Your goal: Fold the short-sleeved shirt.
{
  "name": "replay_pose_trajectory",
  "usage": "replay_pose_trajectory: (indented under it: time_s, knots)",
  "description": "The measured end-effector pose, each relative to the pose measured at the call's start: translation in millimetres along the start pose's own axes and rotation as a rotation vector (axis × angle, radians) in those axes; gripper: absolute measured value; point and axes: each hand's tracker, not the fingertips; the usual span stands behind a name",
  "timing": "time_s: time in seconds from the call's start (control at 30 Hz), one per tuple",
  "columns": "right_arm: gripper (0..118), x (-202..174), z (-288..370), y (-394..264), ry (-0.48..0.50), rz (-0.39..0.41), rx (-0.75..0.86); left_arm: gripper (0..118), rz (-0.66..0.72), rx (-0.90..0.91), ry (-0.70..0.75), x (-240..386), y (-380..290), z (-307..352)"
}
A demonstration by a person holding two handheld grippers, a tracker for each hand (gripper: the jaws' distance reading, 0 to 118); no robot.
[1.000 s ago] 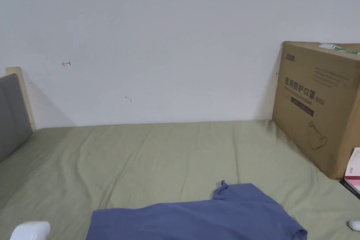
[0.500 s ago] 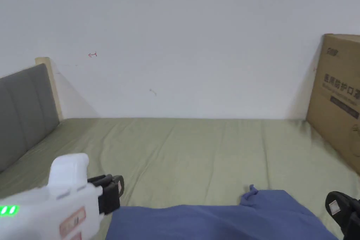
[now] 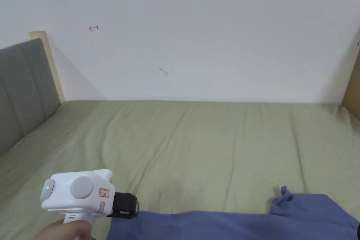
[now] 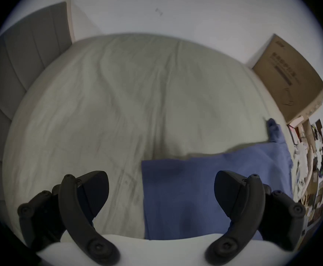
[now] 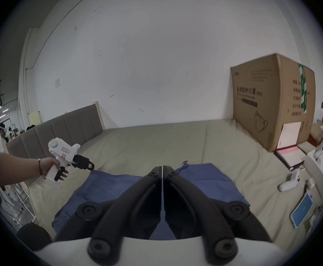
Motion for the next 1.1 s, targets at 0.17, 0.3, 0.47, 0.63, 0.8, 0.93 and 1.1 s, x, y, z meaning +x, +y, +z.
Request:
replay_pose_trajectory:
  time_s: [0.17, 0.3, 0.47, 0.63, 0.8, 0.93, 1.1]
  knots:
    - [2, 12, -20, -11, -0.009, -0.038, -0.033, 87, -0.093, -0.046, 0.011, -5, -3, -37]
    - [2, 19, -27, -15, -0.025, -0.036, -0.061, 57, -0.159, 0.045, 0.090, 14, -12, -15]
    - [2, 41, -37, 1, -0.027, -0.097, -0.046, 5, -0.203, 0.046, -0.045, 36, -29, 14]
    - [10, 98, -91, 39, -0.005, -0.207, -0.175, 5, -0.138, 0.197, -0.158, 46, -33, 68]
    - [107, 158, -196, 42, -0.084, -0.241, -0.531, 5, -0.136, 0.329, -0.167, 51, -44, 122]
    - [118, 180, -252, 23, -0.228, -0.204, -0.655, 5, -0.127, 0.357, -0.147, 45, -49, 138]
    - [108, 190, -298, -9, -0.281, -0.113, -0.846, 5, -0.099, 0.306, -0.137, 33, -51, 126]
